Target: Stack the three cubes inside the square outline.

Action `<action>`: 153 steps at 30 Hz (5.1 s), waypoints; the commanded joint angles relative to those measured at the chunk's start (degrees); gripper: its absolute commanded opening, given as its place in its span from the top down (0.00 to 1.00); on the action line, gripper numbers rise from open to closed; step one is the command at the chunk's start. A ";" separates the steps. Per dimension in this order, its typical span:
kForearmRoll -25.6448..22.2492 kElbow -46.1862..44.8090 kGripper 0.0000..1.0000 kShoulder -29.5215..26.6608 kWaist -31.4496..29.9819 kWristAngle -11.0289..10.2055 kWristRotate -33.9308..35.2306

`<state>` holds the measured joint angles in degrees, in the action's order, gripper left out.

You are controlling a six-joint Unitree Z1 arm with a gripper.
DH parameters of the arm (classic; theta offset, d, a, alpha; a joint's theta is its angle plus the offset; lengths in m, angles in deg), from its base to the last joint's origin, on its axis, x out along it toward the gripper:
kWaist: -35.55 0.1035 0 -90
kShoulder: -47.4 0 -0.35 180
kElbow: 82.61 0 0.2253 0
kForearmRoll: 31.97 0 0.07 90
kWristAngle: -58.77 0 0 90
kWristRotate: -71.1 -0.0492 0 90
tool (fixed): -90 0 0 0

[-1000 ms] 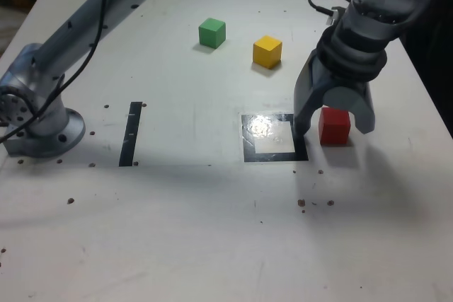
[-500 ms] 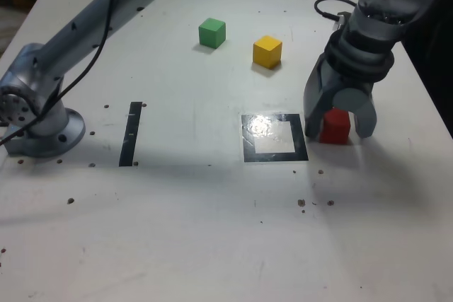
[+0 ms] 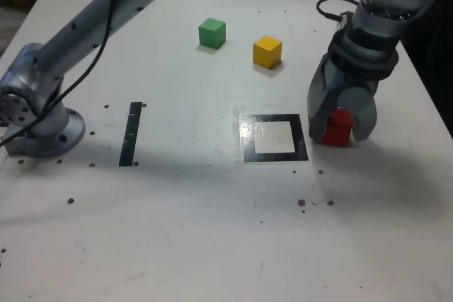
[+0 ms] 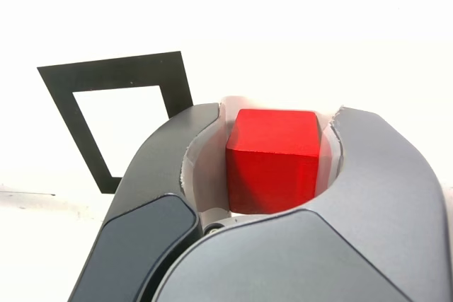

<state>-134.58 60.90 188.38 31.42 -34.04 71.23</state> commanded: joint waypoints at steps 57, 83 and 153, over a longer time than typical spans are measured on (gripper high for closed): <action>17.08 -37.06 0.79 -19.22 -1.17 -1.18 3.65; 11.48 -35.08 0.01 -23.61 -1.41 -3.25 1.65; 22.31 -32.27 0.68 -15.32 25.05 -11.34 -46.79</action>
<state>-112.38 28.12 173.05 56.45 -45.40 24.55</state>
